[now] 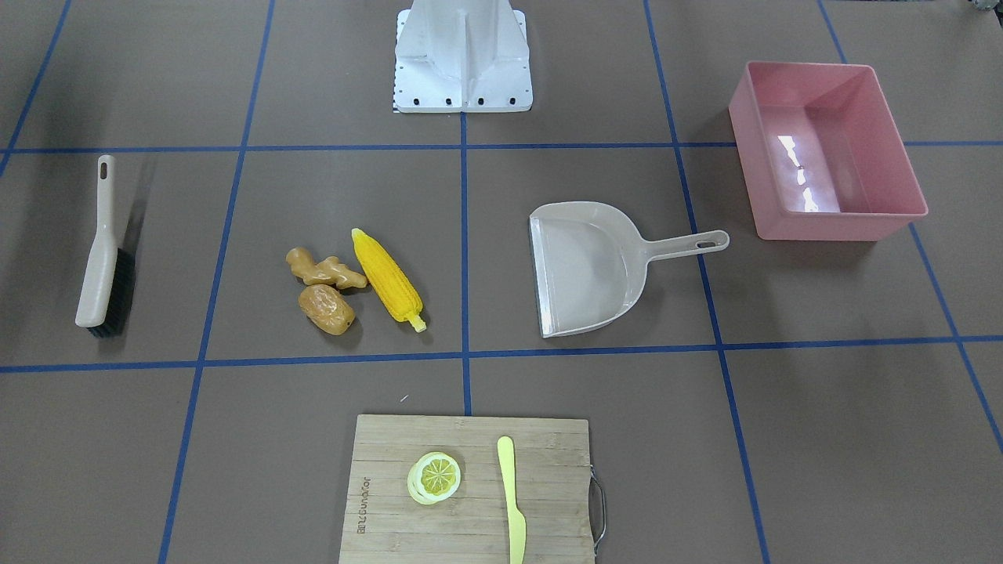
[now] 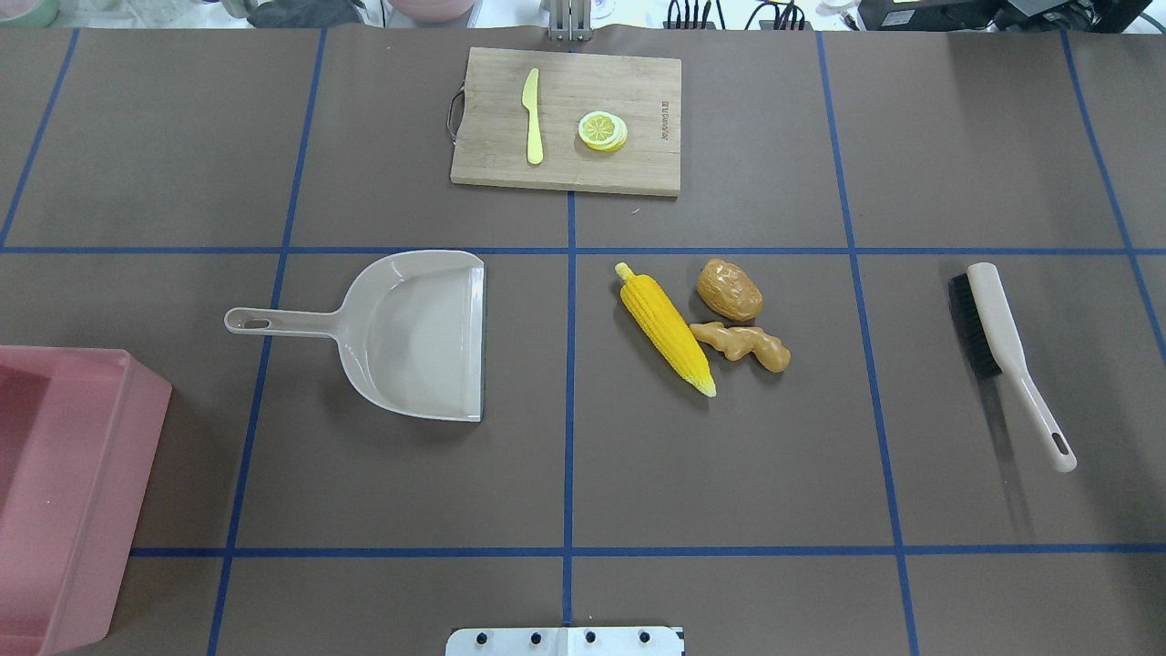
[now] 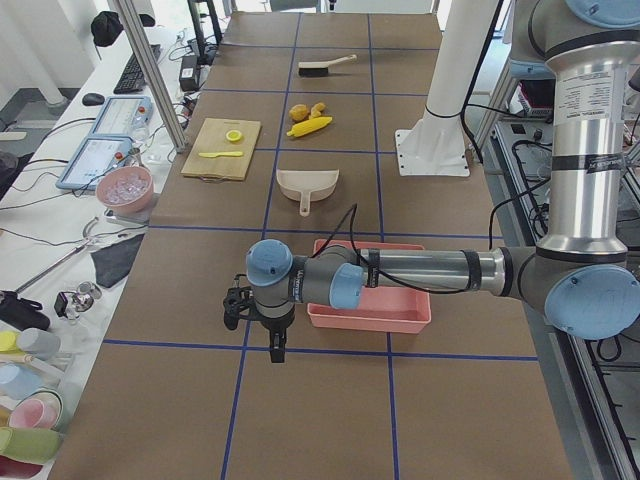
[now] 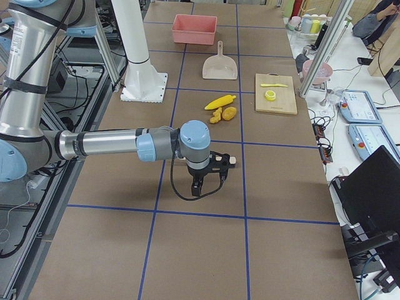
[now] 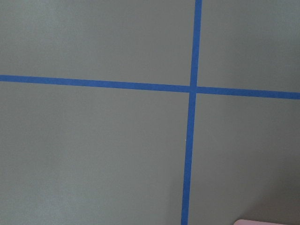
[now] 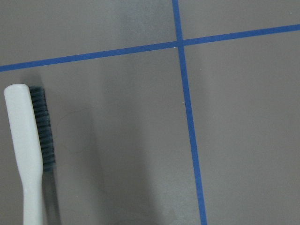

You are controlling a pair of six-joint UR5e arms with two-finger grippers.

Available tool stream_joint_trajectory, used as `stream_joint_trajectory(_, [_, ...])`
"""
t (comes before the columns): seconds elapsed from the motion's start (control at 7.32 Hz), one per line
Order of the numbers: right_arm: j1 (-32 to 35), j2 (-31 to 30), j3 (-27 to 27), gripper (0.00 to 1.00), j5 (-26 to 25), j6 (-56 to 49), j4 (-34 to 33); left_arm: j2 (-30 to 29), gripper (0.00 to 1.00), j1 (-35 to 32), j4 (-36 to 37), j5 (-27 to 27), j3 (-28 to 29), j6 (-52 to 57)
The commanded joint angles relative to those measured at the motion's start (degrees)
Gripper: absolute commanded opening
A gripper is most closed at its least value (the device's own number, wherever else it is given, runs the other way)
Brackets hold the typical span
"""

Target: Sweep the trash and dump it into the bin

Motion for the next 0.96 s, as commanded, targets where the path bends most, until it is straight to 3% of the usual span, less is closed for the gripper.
stream_joint_trajectory(0.0, [-4.6,-2.7,5.3,1.00,0.5,6.4,-0.2,-0.6,0.99,-0.1,0.1,0.0,0.0,0.1])
stream_joint_trajectory(0.27, [-10.5,-4.4,9.0,1.00,-0.2,11.3,-0.2,-0.9,0.99,-1.0,1.7,0.0,-3.9,-0.1])
stream_joint_trajectory(0.41, [-14.4,-4.4,10.3,1.00,-1.5,15.2,-0.2,-1.3,0.99,-2.0,7.0,0.0,-8.7,-0.1])
stream_joint_trajectory(0.68, [-21.6,-5.1,11.8,1.00,-4.2,18.0,-0.4,-9.4,0.99,-1.5,21.3,0.1,-12.8,0.1])
stream_joint_trajectory(0.82, [-28.6,-4.8,12.7,1.00,-9.9,22.1,-0.4,-12.0,0.99,-1.0,23.8,-0.4,-13.9,1.4])
